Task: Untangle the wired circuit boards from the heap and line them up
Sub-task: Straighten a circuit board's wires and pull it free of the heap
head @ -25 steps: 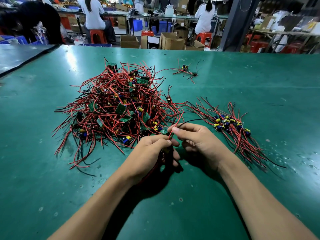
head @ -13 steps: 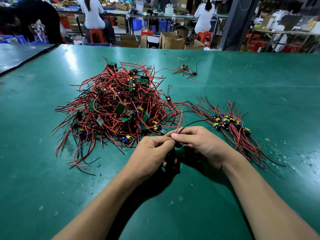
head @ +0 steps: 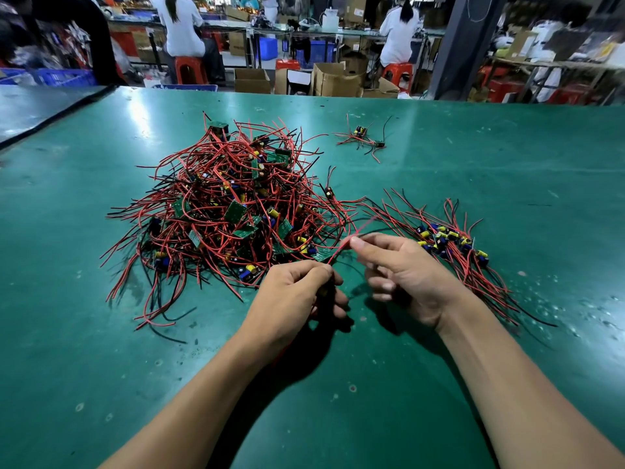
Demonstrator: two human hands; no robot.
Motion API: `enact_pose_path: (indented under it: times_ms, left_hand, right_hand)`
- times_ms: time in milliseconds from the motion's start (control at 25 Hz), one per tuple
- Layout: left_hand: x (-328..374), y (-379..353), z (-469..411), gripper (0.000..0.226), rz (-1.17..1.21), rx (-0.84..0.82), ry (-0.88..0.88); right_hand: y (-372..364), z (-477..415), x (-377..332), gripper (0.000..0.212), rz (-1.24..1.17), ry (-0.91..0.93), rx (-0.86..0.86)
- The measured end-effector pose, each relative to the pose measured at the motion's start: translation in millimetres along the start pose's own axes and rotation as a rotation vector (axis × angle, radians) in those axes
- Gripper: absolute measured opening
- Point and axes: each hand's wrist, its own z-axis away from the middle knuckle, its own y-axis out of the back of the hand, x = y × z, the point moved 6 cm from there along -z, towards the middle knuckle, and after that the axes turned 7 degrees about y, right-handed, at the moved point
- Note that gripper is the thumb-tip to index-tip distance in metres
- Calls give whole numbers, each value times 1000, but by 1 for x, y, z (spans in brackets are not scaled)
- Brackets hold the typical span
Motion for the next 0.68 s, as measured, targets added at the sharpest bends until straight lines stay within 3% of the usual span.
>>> enact_pose_path:
  times_ms: [120,200,480,680]
  left_hand:
    - [2,-2,2,25,6,-47,2]
    - [3,-4,3,27,-29,-56,-11]
    - [3,-4,7,29,-87,-63,-36]
    - [5,-5,5,28,-45,-94,14]
  right_hand:
    - [-19,3,5,26,48,-18,-169]
    - [-21,2,5,26,109,-12,-187]
    - [-18,2,1,16,267,81,-153]
    - [-9,-3,12,13,139,97,26]
